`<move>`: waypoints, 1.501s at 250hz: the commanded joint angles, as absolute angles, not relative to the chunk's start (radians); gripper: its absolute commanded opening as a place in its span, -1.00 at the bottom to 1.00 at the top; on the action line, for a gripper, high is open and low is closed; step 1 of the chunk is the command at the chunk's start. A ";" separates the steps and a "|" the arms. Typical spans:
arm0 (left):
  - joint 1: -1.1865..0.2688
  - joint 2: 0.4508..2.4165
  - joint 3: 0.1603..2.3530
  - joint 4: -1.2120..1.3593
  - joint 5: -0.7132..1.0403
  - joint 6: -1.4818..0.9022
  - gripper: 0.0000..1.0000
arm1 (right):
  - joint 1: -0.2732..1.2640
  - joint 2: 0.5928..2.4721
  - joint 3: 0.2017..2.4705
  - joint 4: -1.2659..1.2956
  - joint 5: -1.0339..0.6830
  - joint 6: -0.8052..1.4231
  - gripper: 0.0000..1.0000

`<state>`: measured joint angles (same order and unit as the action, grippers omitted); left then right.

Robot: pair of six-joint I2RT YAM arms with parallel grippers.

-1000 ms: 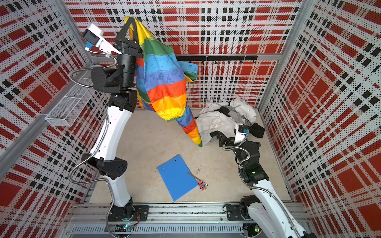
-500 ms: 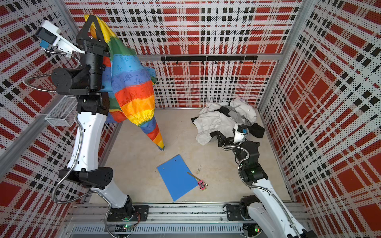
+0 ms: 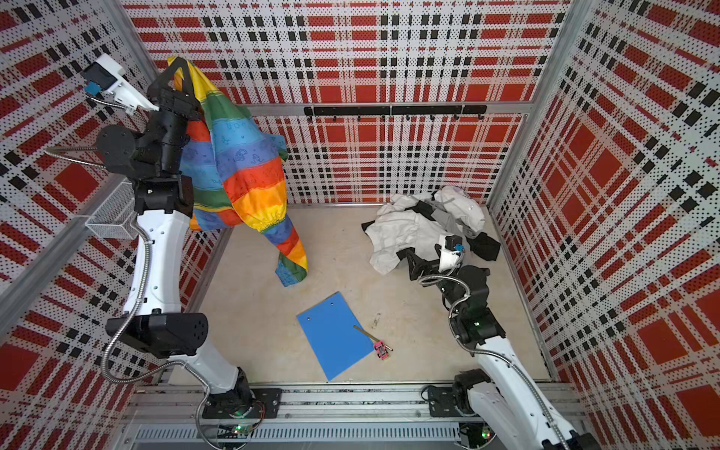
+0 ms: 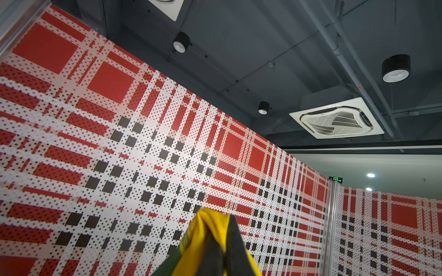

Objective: Pick out a specific cloth from the pile
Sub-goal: 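Swing the raised rainbow cloth away from the shirt pile with the left gripper, then lower the rainbow cloth onto the table beside the pile with the left gripper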

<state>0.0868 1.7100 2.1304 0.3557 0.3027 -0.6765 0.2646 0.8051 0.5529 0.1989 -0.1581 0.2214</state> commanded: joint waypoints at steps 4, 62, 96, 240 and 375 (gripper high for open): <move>0.080 1.659 2.013 0.416 0.338 -0.655 -1.00 | 0.269 0.806 0.554 0.250 -0.169 0.221 1.00; 0.010 1.500 1.614 0.403 0.275 -0.500 -1.00 | 0.269 0.799 0.557 0.242 -0.162 0.221 1.00; -0.016 1.459 1.422 0.394 0.253 -0.444 -1.00 | 0.271 0.799 0.557 0.243 -0.165 0.222 1.00; -0.102 1.378 1.035 0.204 0.010 -0.311 -1.00 | 0.272 0.801 0.558 0.238 -0.153 0.220 1.00; -0.029 1.754 1.288 -0.104 -0.015 -0.339 -0.79 | 0.272 0.799 0.561 0.225 -0.135 0.216 1.00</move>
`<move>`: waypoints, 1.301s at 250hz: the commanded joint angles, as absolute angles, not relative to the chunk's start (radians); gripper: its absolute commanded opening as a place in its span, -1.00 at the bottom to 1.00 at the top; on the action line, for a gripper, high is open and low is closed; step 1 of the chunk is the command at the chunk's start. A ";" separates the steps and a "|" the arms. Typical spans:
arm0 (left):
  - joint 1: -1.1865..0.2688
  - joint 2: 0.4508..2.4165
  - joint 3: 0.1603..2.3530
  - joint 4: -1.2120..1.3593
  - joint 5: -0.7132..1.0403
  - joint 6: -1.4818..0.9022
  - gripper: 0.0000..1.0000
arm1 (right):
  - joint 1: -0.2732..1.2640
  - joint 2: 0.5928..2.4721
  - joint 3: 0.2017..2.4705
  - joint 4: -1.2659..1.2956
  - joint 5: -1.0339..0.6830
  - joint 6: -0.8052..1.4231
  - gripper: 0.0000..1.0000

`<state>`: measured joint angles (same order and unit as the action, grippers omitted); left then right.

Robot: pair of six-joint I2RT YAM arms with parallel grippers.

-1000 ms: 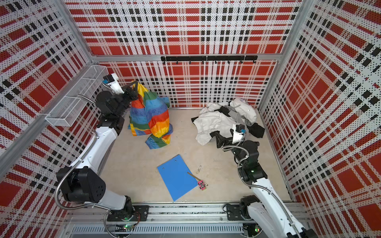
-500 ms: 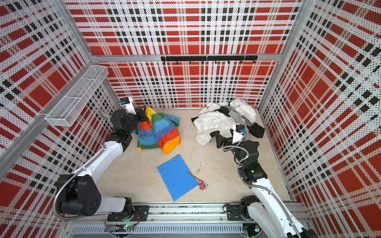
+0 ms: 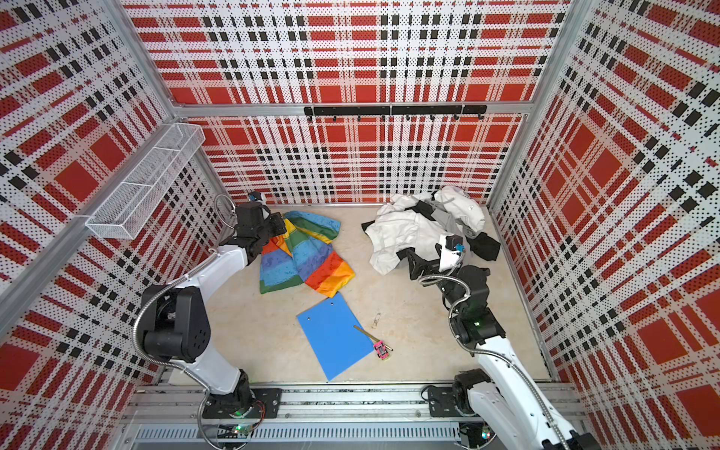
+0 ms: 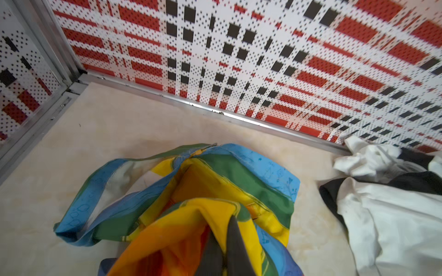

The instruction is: Pick out a specific cloth from the pile

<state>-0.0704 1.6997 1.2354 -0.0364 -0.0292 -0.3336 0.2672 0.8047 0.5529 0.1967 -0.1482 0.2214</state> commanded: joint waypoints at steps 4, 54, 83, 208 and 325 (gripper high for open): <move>-0.027 1.765 1.297 -0.110 -0.016 -0.337 -0.79 | 0.271 0.799 0.560 0.225 -0.134 0.216 1.00; 0.043 1.861 1.393 -0.148 0.010 -0.413 -0.75 | 0.271 0.797 0.561 0.223 -0.129 0.213 1.00; 0.083 1.917 1.481 -0.194 0.030 -0.428 -0.69 | 0.271 0.801 0.564 0.221 -0.131 0.213 1.00; 0.133 1.625 1.370 -0.263 0.047 -0.396 0.73 | 0.270 0.800 0.569 0.209 -0.124 0.212 1.00; -0.217 1.325 0.951 -0.287 -0.020 -0.487 0.86 | 0.271 0.806 0.572 0.210 -0.125 0.213 1.00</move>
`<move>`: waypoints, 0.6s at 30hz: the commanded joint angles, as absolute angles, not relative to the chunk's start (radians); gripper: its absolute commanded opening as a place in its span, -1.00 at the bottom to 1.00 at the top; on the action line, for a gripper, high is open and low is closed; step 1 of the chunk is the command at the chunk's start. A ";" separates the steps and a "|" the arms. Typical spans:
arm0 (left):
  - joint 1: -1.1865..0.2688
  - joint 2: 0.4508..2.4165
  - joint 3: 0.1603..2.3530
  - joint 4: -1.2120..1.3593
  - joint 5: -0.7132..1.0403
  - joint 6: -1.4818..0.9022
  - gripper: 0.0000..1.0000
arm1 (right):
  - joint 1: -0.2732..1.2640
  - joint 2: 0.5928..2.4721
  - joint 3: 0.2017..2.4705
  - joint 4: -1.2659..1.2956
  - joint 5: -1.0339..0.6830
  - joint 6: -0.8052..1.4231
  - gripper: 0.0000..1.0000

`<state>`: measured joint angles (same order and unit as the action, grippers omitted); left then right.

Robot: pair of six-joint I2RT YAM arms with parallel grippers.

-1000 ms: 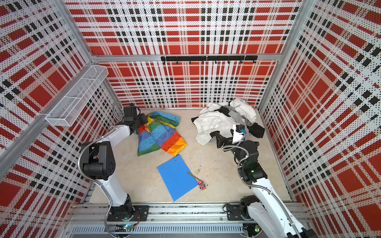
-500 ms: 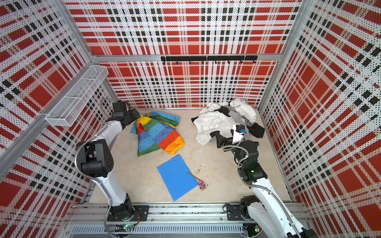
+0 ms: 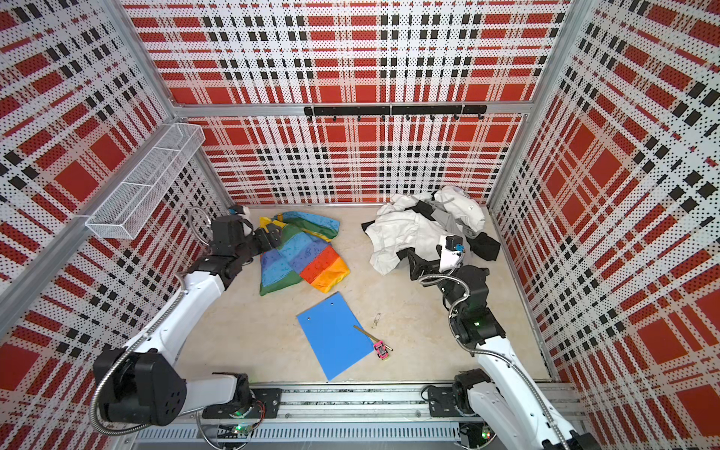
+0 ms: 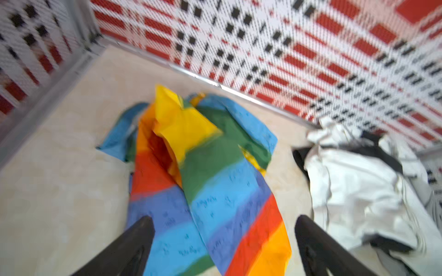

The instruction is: Pick out a specific cloth from the pile

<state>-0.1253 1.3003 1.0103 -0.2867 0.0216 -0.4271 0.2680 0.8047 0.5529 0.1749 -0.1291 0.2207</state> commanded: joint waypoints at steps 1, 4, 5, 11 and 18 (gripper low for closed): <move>-0.219 1.327 0.949 -0.285 -0.022 -0.489 0.86 | 0.271 0.806 0.572 0.210 -0.125 0.213 1.00; -0.284 1.380 0.908 -0.207 -0.036 -0.542 0.86 | 0.271 0.795 0.571 0.211 -0.120 0.213 1.00; -0.281 1.404 0.913 -0.193 -0.043 -0.547 0.86 | 0.271 0.795 0.569 0.209 -0.120 0.213 1.00; -0.235 1.613 1.055 -0.171 -0.031 -0.501 0.73 | 0.272 0.794 0.571 0.205 -0.117 0.213 1.00; -0.162 1.737 1.166 -0.144 -0.055 -0.486 0.11 | 0.271 0.785 0.568 0.203 -0.104 0.211 1.00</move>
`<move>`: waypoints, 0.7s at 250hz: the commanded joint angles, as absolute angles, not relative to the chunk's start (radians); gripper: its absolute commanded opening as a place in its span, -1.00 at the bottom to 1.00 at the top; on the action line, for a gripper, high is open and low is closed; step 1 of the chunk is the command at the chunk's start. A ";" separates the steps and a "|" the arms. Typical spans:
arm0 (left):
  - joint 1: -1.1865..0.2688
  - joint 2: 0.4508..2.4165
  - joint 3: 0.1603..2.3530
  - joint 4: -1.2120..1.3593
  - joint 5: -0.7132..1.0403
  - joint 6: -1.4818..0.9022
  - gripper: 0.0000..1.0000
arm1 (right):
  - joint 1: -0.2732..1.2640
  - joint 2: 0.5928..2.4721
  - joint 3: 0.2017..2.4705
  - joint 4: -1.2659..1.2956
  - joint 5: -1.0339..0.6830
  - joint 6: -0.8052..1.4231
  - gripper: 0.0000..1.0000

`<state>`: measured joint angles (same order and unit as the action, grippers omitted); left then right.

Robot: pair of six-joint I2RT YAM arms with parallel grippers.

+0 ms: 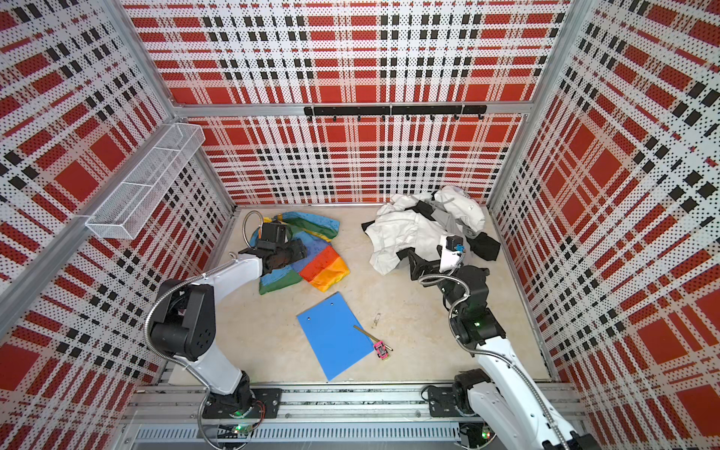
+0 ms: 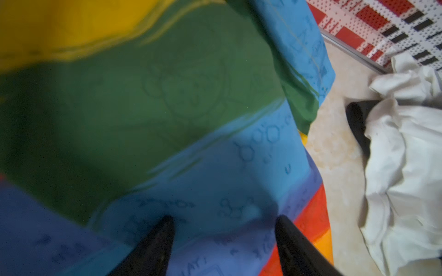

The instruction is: Pick out a specific cloth from the pile

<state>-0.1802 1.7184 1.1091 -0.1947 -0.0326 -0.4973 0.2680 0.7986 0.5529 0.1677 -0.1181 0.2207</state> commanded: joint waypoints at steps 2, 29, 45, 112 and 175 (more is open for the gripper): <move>-0.152 1.752 1.197 -0.147 -0.061 -0.485 0.03 | 0.271 0.790 0.569 0.204 -0.109 0.211 1.00; -0.118 1.803 1.280 -0.148 -0.067 -0.475 0.04 | 0.272 0.800 0.569 0.209 -0.118 0.213 1.00; -0.102 1.848 1.334 -0.159 -0.063 -0.471 0.10 | 0.271 0.801 0.569 0.209 -0.117 0.213 1.00; -0.106 1.956 1.408 -0.156 -0.029 -0.521 0.13 | 0.271 0.808 0.566 0.211 -0.113 0.213 1.00; -0.152 1.777 1.349 -0.172 -0.148 -0.405 0.38 | 0.271 0.814 0.568 0.212 -0.117 0.211 1.00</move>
<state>-0.1398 1.9083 1.3655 -0.1638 -0.0891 -0.4690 0.2684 0.8066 0.5529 0.1684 -0.1188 0.2207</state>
